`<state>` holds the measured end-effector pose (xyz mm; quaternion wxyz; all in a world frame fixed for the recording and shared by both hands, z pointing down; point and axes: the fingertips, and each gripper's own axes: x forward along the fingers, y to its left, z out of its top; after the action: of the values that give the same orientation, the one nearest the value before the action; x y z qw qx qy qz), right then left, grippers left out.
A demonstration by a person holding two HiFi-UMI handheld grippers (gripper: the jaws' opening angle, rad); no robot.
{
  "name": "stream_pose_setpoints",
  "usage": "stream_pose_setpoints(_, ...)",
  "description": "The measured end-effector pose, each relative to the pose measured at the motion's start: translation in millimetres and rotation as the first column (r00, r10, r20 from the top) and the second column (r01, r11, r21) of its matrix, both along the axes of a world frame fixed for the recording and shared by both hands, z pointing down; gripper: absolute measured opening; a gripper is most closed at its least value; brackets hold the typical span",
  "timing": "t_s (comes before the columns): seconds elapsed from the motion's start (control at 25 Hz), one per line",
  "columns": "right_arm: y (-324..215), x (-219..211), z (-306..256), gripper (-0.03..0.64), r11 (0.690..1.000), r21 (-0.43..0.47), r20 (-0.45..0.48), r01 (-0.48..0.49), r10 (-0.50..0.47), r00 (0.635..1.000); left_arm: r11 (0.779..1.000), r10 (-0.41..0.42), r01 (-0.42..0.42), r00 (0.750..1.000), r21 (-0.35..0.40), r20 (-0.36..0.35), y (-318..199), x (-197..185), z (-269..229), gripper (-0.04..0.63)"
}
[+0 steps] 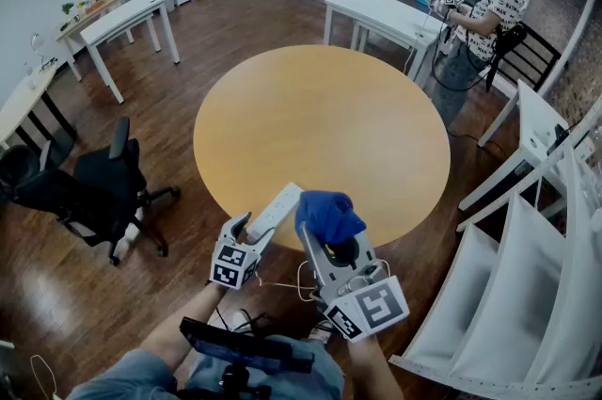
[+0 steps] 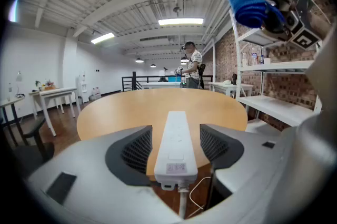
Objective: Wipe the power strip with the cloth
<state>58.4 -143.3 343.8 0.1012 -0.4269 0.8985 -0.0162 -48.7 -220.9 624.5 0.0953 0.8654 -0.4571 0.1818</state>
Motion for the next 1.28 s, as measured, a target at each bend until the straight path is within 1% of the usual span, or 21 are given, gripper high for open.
stream_pose_setpoints(0.16, -2.8, 4.9, 3.5, 0.074, 1.0, -0.008, -0.013, -0.007, 0.007, 1.0, 0.999, -0.028, 0.029, 1.0, -0.045, 0.01, -5.5, -3.2, 23.8, 0.298)
stream_pose_setpoints(0.48, -5.7, 14.4, 11.9, 0.074, 0.999, -0.032, -0.038, -0.033, 0.032, 0.999, 0.997, -0.024, 0.028, 0.998, -0.076, 0.05, -12.4, 6.6, 51.8, 0.298)
stream_pose_setpoints(0.56, -5.4, 14.4, 12.8, 0.074, 0.999, -0.036, -0.044, -0.034, 0.032, 0.999, 0.996, -0.03, 0.034, 0.998, -0.08, 0.048, -12.7, 6.4, 56.3, 0.305)
stream_pose_setpoints(0.68, -6.1, 16.7, 13.9, 0.074, 0.998, -0.041, -0.053, -0.04, 0.038, 0.998, 0.997, -0.043, 0.045, 0.999, -0.07, 0.025, -15.9, 6.7, 57.6, 0.308)
stream_pose_setpoints(0.76, -7.0, 17.8, 16.4, 0.074, 0.998, -0.048, -0.058, -0.045, 0.042, 0.997, 0.998, -0.048, 0.049, 0.999, -0.048, 0.015, -19.5, 5.6, 58.7, 0.309)
stream_pose_setpoints(0.88, -8.2, 17.6, 19.8, 0.074, 0.997, -0.059, -0.059, -0.048, 0.044, 0.997, 0.999, -0.037, 0.038, 0.999, -0.016, 0.03, -22.3, 2.9, 59.8, 0.302)
stream_pose_setpoints(1.0, -8.6, 16.7, 21.3, 0.074, 0.997, -0.064, -0.061, -0.045, 0.041, 0.997, 0.999, -0.023, 0.024, 0.999, -0.035, 0.032, -20.6, 6.3, 58.1, 0.298)
stream_pose_setpoints(1.16, -9.3, 15.7, 21.3, 0.074, 0.997, -0.06, -0.054, -0.043, 0.04, 0.998, 0.997, -0.02, 0.021, 1.0, -0.068, 0.013, -20.0, 8.0, 51.2, 0.295)
stream_pose_setpoints(1.28, -9.5, 14.8, 21.2, 0.074, 0.998, -0.058, -0.044, -0.039, 0.036, 0.998, 0.999, 0.006, -0.005, 1.0, -0.049, 0.005, -17.7, 12.9, 39.2, 0.295)
